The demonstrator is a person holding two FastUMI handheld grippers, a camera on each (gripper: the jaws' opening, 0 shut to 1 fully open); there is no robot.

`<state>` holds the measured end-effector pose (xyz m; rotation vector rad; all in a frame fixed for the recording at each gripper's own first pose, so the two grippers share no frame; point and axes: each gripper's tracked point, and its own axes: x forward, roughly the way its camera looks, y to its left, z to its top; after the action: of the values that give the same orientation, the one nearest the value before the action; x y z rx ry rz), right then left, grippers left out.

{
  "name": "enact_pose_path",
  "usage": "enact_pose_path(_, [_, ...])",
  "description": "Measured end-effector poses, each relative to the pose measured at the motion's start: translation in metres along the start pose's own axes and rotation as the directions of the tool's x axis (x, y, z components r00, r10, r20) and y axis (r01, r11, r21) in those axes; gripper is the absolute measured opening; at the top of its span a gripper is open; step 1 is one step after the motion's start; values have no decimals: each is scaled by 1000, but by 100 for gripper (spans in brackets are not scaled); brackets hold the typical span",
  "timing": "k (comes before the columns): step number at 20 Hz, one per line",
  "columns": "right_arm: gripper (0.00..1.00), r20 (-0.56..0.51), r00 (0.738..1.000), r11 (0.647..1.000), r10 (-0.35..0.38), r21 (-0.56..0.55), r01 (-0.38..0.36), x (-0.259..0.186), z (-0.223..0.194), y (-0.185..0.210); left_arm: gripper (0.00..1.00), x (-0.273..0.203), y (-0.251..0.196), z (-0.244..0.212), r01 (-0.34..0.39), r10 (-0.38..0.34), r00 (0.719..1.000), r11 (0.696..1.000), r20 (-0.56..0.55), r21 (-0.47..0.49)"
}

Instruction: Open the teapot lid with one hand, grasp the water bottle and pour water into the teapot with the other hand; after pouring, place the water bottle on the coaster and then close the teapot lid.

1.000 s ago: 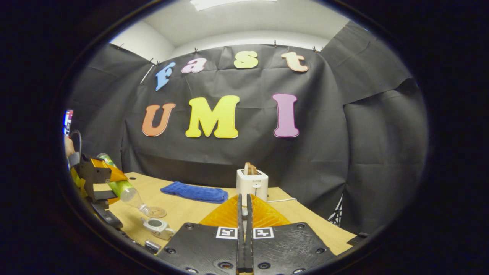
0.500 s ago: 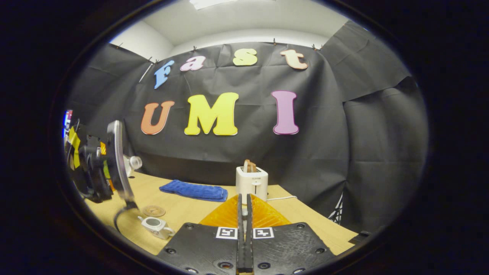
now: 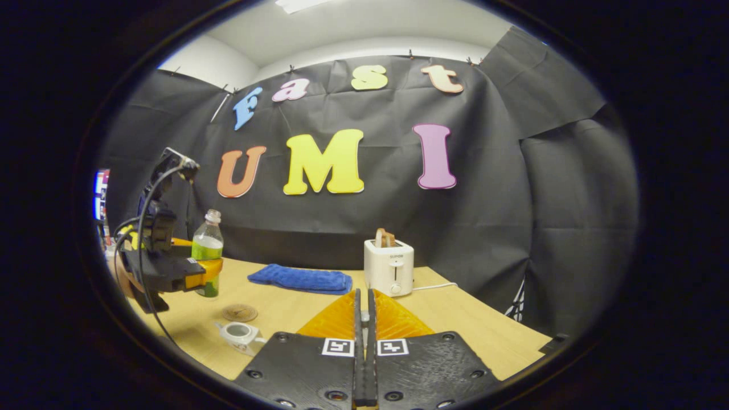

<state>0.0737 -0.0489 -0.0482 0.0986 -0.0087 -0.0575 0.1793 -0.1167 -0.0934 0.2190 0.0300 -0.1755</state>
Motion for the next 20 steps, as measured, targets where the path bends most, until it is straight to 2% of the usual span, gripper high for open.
enact_pose_path(3, [0,-10,1000,1000,3,11,-3,4,-6,1,77,13,1,3,-8,15,999,984,40,-179])
enact_pose_path(5, [0,-19,1000,1000,2,15,-2,10,-13,0,77,24,5,-3,-15,23,999,978,37,-210])
enact_pose_path(7, [0,-35,999,1000,3,18,-2,14,-22,2,77,31,9,-13,-38,41,999,975,10,-221])
enact_pose_path(10, [1,-71,997,1000,9,5,-9,21,-38,7,77,40,4,-32,-36,25,999,968,-45,-250])
enact_pose_path(15, [0,-82,996,1000,21,-18,-23,23,-44,19,78,41,-1,-24,4,-7,1000,977,-11,-215])
enact_pose_path(17, [0,-88,996,999,28,-23,-31,23,-47,23,79,41,1,-25,-10,7,1000,982,-16,-187])
enact_pose_path(19, [0,-97,995,999,34,-30,-37,22,-50,26,81,39,-4,-33,0,-8,999,982,-43,-188])
enact_pose_path(20, [0,-97,995,999,38,-34,-41,22,-50,28,81,40,2,-32,-23,15,999,984,-48,-179])
